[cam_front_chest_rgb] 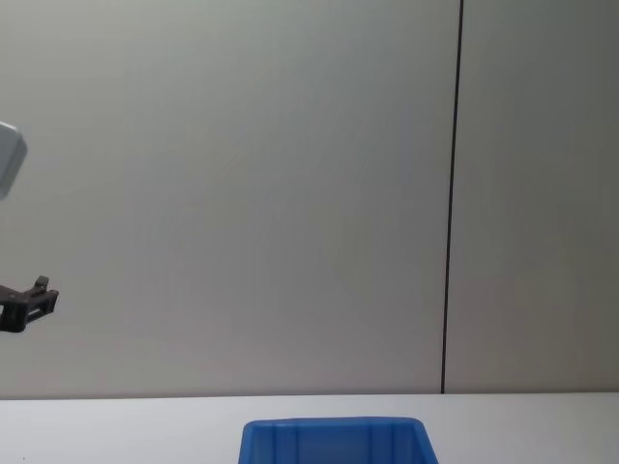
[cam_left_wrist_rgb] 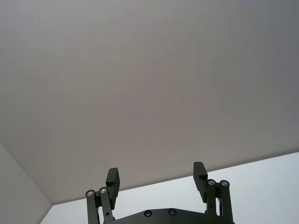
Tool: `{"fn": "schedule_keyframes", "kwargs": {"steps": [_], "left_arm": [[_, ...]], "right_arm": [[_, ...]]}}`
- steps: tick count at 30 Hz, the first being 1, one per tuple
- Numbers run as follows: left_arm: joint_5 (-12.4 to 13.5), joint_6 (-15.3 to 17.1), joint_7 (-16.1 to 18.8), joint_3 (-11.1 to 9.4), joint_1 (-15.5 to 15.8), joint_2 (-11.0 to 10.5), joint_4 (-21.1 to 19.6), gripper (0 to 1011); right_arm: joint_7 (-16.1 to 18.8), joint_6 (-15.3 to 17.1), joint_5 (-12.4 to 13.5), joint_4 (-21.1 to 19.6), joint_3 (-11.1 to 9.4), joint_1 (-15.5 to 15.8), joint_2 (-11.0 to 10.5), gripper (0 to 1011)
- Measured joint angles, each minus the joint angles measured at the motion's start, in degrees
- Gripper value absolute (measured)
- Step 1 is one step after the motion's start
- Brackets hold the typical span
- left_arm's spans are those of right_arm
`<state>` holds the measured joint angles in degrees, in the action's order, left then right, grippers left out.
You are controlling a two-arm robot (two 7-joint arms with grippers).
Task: Pick up the two dolls from the table and place them into the box.
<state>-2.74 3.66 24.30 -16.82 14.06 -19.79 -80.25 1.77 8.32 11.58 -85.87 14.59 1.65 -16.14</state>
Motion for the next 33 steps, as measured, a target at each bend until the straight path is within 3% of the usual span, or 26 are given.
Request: {"fn": "schedule_keyframes", "kwargs": {"steps": [16, 23, 33], "left_arm": [[0.6, -0.15, 1.33, 0.12, -0.16, 0.0, 0.16, 1001], [0.69, -0.18, 1.53, 0.15, -0.2, 0.0, 0.19, 1001], [0.76, -0.18, 1.7, 0.15, -0.22, -0.01, 0.22, 1001]], "right_arm": [[1.78, -0.92, -2.06, 6.64, 0.51, -2.89, 1.77, 998], [2.16, -1.18, -2.88, 9.01, 0.7, -4.26, 2.54, 856], [2.04, -0.97, -3.61, 10.91, 0.84, -5.54, 3.38, 534]]}}
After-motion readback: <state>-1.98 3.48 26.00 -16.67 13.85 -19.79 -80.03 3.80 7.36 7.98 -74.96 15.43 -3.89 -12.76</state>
